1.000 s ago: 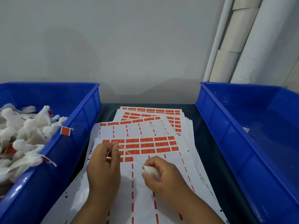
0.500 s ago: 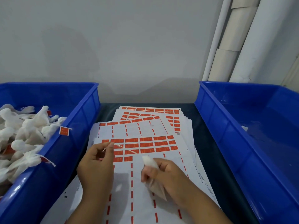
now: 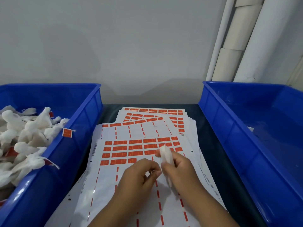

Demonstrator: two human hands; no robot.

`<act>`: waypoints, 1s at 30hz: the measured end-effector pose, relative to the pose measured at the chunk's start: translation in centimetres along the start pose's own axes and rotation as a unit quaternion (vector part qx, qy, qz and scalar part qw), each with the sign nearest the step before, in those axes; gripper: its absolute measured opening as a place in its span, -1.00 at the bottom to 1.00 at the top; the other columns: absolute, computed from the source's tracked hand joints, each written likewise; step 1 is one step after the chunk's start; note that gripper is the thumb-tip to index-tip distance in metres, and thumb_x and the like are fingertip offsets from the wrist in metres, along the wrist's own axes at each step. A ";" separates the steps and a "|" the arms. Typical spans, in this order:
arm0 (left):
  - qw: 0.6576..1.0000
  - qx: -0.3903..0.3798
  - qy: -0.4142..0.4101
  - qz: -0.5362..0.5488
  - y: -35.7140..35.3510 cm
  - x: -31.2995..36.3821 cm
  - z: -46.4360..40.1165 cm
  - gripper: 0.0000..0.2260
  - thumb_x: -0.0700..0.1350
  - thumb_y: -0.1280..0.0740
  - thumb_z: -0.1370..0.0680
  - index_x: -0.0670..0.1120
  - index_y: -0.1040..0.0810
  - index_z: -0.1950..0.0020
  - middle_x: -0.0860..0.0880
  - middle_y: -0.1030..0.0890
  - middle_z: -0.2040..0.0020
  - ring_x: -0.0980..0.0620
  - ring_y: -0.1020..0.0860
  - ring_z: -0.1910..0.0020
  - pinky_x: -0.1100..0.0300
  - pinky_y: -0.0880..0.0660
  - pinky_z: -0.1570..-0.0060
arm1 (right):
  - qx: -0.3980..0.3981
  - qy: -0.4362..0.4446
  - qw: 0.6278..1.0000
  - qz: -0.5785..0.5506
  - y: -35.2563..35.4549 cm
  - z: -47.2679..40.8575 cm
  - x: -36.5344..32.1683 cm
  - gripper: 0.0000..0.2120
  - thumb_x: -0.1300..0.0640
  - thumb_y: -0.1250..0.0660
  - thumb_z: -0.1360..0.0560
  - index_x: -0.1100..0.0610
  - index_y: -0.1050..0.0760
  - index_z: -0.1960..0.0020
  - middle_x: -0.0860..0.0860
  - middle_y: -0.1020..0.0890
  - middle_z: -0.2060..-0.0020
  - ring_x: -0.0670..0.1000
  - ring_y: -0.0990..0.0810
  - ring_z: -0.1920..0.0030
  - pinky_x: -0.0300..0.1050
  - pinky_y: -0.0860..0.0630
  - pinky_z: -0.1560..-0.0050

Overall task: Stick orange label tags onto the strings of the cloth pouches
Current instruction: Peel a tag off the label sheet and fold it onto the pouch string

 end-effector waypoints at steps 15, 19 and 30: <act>0.990 0.100 0.005 0.100 1.4 -0.5 -0.1 -0.81 -0.13 -0.35 -0.49 0.17 -0.50 0.22 0.27 -0.57 0.21 0.30 -0.52 0.14 0.53 -0.42 0.28 | -0.091 0.146 0.977 0.123 -1.8 0.8 -0.3 -0.81 0.00 -0.19 -0.57 -0.25 -0.40 0.17 -0.39 -0.51 0.19 -0.31 -0.50 0.04 -0.42 -0.44 0.17; 0.983 0.099 0.034 0.151 1.3 -0.5 -0.1 -0.83 -0.17 -0.35 -0.49 0.10 -0.54 0.22 0.29 -0.58 0.24 0.34 -0.52 0.17 0.55 -0.41 0.31 | -0.041 0.139 0.986 0.079 -1.3 0.8 -0.4 -0.89 -0.11 -0.28 -0.45 -0.21 -0.34 0.12 -0.41 -0.50 0.18 -0.33 -0.51 0.10 -0.50 -0.43 0.27; 0.949 0.085 0.143 0.269 0.8 -1.1 -0.2 -0.91 -0.10 -0.35 -0.48 0.01 -0.61 0.22 0.13 -0.63 0.31 0.25 -0.56 0.29 0.48 -0.42 0.43 | -0.017 0.142 0.989 0.042 -0.9 1.0 -0.8 -0.86 -0.15 -0.29 -0.45 -0.31 -0.40 0.01 -0.32 -0.58 0.10 -0.32 -0.53 -0.01 -0.53 -0.44 0.15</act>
Point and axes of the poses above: each hand's wrist, its own z-axis away from the middle knuckle, its own y-axis out of the back of the hand, x = y × z, the point moved 3 cm from there along -z, towards the middle knuckle
